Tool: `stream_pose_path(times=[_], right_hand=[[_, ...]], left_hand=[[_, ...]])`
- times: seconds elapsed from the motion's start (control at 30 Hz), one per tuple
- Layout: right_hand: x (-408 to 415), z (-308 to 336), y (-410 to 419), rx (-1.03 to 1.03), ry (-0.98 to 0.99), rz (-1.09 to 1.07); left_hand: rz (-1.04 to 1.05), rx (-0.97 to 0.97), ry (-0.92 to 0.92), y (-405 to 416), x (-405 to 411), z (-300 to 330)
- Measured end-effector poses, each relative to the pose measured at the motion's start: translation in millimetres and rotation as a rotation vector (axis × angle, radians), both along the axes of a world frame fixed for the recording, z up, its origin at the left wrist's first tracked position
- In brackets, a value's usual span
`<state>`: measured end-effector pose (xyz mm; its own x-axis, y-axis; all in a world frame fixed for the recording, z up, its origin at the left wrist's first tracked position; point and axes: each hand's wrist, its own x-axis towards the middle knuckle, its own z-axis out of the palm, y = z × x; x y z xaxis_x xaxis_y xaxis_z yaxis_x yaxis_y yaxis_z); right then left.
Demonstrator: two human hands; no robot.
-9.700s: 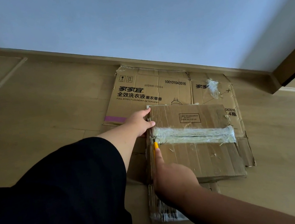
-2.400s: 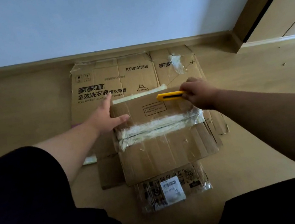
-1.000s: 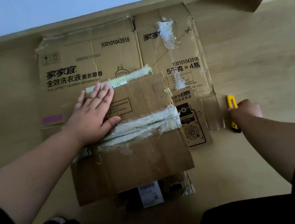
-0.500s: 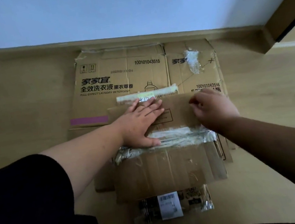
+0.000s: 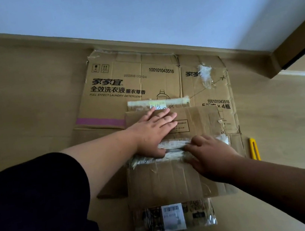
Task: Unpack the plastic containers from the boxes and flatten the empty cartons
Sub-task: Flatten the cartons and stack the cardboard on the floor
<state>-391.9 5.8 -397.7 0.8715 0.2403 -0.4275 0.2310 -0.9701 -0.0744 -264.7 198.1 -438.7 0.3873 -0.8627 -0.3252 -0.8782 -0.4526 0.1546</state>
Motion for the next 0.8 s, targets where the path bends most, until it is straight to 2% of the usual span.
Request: stream_pose_path(times=[0.2,0.43,0.57,0.67,0.8], right_hand=[[-5.7,-0.9,13.9,-0.125,0.047,0.027],[0.2,3.5,13.8,-0.069,0.063,-0.035],[-3.2,14.7,11.8,0.042,0.067,-0.09],[-12.3,28.9,12.9,0.091,0.07,-0.1],[-25.5,49.0,15.5,0.026,0.035,-0.054]], left_hand=[[0.023,0.04,-0.014,1.1,3.5,1.1],[-0.004,0.025,-0.083,-4.0,-6.5,17.1],[0.042,-0.045,-0.018,3.7,-1.3,38.9],[0.113,0.026,-0.007,18.0,4.2,52.5],[0.137,0.104,-0.026,35.6,-5.9,49.4]])
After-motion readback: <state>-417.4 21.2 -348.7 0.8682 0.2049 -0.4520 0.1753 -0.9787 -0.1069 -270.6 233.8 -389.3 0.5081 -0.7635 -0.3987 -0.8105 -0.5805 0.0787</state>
